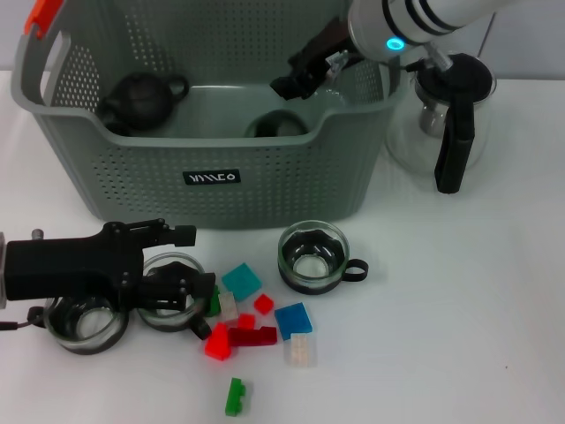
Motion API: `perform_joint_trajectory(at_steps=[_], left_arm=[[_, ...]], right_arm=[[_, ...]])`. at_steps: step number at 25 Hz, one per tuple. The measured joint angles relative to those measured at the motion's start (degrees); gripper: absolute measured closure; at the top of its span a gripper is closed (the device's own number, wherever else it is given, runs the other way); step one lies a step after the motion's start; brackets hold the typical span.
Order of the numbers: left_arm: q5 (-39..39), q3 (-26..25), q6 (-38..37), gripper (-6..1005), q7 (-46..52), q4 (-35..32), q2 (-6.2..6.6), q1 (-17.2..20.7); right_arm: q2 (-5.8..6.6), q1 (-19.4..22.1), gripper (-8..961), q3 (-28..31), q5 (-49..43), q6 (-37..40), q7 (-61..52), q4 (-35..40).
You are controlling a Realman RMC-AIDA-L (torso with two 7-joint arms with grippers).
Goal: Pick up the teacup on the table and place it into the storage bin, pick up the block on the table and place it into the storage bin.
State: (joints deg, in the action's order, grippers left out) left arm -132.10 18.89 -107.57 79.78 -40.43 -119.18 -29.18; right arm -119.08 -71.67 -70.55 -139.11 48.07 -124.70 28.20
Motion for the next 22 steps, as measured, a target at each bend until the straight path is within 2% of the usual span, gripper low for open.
perform_joint_trajectory(at_steps=[6,11,17,22], left_arm=[[0.0,0.0,-0.2,80,0.1,0.0,0.0,0.1],[0.0,-0.1,-0.6,80,0.8,-0.1,0.15,0.0],[0.0,-0.3,-0.7,80,0.8,-0.3,0.25,0.0],[0.0,-0.1,-0.7,80,0.9,-0.3,0.28,0.0]], right_arm=[[0.0,2.1,540,0.1,0.0,1.1,-0.8,5.5],[-0.06,6.6,338,1.2,0.2,4.5,-2.8,18.3],[-0.7,12.6,294,5.0,2.2,14.8,-4.4,35.7],[-0.4,16.7,286,7.6,9.0,29.4,-5.4,46.2]])
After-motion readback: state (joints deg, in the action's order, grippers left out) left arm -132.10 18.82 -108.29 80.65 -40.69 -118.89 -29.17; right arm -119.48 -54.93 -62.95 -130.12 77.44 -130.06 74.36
